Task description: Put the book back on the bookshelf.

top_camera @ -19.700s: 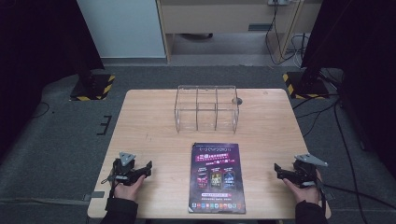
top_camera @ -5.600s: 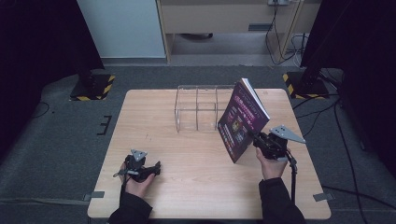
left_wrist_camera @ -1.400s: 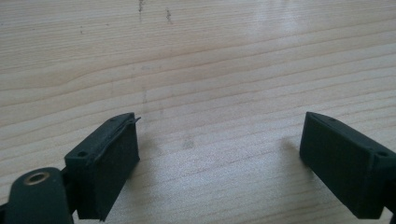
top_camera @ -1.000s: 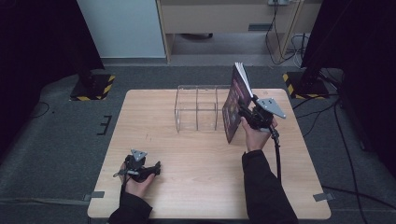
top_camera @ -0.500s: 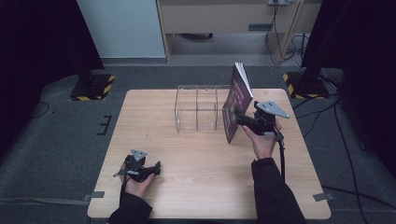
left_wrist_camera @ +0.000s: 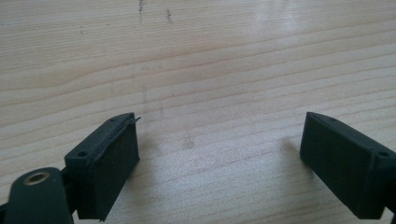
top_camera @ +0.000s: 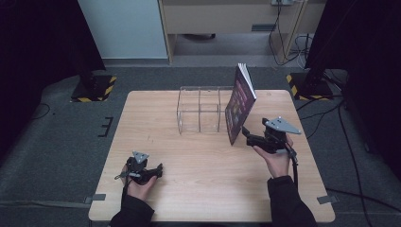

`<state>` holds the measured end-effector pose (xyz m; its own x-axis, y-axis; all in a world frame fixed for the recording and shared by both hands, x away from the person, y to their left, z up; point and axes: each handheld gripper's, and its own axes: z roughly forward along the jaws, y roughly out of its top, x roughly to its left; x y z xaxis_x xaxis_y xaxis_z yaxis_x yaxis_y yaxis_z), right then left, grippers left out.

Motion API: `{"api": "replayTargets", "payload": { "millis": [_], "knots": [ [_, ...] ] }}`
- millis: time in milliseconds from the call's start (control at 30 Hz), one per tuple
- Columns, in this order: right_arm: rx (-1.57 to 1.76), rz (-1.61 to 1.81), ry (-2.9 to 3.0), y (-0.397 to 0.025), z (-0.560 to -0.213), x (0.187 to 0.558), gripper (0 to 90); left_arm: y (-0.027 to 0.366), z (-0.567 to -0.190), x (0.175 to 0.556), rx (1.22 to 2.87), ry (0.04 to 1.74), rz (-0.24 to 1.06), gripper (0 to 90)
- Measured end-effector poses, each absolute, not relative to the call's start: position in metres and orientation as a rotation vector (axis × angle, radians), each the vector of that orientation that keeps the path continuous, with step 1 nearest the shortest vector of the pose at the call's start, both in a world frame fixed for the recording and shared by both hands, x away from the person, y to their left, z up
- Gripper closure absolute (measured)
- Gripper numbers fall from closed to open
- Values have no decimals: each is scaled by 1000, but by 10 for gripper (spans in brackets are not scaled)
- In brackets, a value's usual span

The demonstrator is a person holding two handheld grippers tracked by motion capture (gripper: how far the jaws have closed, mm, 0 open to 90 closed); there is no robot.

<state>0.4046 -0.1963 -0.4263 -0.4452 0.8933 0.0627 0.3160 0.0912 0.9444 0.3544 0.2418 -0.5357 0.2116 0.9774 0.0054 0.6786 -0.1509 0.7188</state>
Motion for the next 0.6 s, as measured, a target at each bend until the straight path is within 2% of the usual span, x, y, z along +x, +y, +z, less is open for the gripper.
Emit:
{"api": "replayTargets", "payload": {
  "millis": [600],
  "knots": [
    [1322, 1111, 1985, -256, -494, 370, 102, 241, -536, 355, 1914, 1523, 648, 74]
  ]
}}
